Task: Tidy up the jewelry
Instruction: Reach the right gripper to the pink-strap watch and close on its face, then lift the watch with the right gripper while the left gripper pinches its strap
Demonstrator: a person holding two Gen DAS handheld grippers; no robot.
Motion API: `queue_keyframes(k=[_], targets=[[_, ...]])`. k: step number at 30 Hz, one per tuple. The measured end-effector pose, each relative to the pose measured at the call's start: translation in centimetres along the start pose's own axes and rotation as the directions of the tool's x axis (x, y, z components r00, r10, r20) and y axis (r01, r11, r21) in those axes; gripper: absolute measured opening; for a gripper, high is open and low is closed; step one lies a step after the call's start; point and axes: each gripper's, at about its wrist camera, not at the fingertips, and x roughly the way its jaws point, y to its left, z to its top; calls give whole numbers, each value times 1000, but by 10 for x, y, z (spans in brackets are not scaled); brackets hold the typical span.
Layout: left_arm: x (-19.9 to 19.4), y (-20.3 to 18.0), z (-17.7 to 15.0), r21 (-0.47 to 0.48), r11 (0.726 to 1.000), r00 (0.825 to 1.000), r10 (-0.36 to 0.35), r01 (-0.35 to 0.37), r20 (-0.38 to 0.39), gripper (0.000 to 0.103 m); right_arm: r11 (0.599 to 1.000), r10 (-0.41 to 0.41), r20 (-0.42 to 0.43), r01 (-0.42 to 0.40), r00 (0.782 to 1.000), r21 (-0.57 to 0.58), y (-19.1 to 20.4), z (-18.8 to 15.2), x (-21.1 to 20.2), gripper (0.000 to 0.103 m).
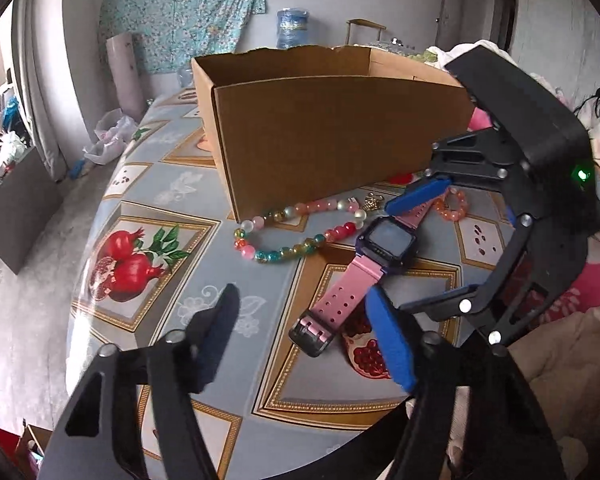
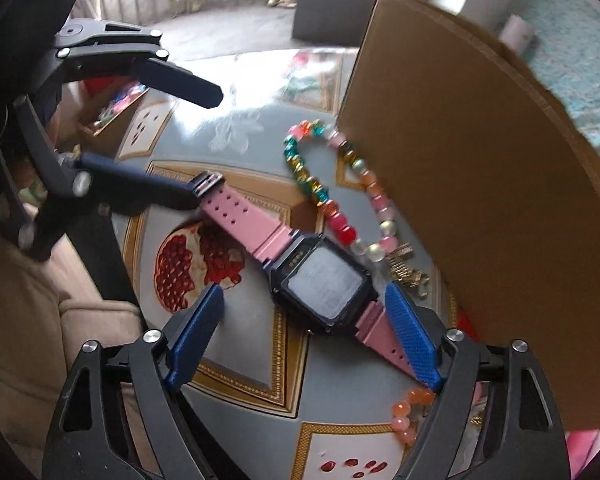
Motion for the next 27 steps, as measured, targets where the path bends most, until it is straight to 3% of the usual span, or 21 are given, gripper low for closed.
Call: queue_keyframes(k=[3,5,12,20,23,27], targets=[[2,0,1,19,999,1000,-28,28,1,60,1000,23,-25,-23,999,3,-8,6,3,68],[4,-4,2,45,998,999,-42,42,2,60,998,62,-42,-61,997,31,-18,10,4,54],[18,-23,6,157,986,999,-46,48,-18,60,976,203,-70,-196,977,98,-57,25,10,53],[38,-42,2,300,950,994,101,-85,-40,58,941,313,-72,-299,947,159,-90,31,11,53],[41,-47,3,317,943,993,120,-106,-24,48,931,336,-65,-321,940,172,-102,23,3,53],[47,-44,7,282,953,991,127,-114,-28,14,922,349,-38,-336,936,192,-111,17,1,53]])
